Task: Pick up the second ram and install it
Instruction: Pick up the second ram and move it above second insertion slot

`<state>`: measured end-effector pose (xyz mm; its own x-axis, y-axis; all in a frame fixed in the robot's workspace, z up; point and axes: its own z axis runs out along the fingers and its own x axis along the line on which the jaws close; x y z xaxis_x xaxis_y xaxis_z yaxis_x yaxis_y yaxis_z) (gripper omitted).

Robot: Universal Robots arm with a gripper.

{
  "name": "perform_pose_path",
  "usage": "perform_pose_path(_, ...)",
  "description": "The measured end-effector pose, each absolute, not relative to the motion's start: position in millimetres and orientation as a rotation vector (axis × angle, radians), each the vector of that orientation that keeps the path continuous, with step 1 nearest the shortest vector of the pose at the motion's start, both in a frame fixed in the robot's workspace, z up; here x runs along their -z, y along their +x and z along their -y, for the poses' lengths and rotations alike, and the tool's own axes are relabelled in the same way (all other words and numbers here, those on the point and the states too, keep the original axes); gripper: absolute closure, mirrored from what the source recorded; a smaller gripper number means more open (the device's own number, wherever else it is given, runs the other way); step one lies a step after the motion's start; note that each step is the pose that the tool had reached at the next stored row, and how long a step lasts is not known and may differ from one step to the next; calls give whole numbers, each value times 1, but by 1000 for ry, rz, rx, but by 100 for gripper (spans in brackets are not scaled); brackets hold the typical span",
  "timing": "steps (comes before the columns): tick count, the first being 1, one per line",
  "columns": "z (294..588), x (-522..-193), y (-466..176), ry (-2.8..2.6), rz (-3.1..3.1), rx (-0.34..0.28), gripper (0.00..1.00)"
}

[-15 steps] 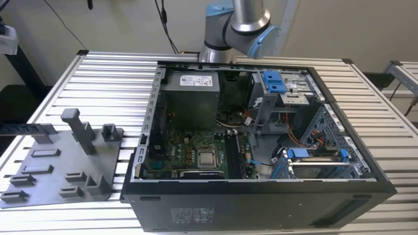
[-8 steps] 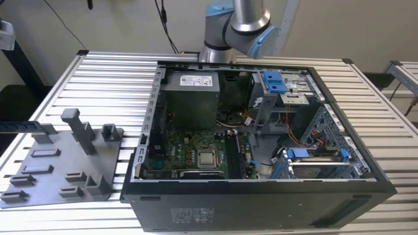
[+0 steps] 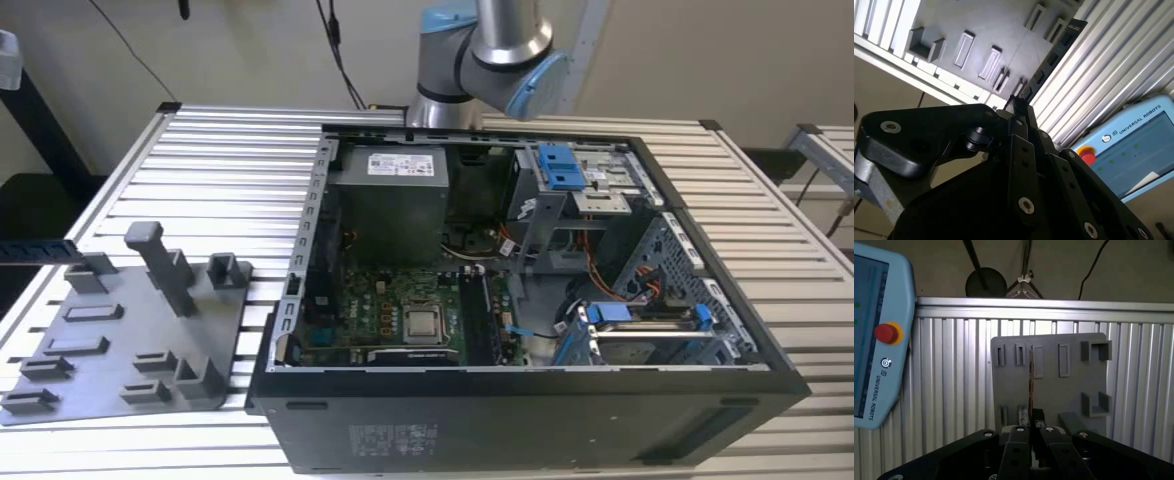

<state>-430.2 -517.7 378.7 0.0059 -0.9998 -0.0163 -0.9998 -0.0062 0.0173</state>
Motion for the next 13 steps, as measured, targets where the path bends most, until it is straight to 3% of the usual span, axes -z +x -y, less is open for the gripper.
perform_pose_path(13,518,-386,-430,2217,2224,37,86)
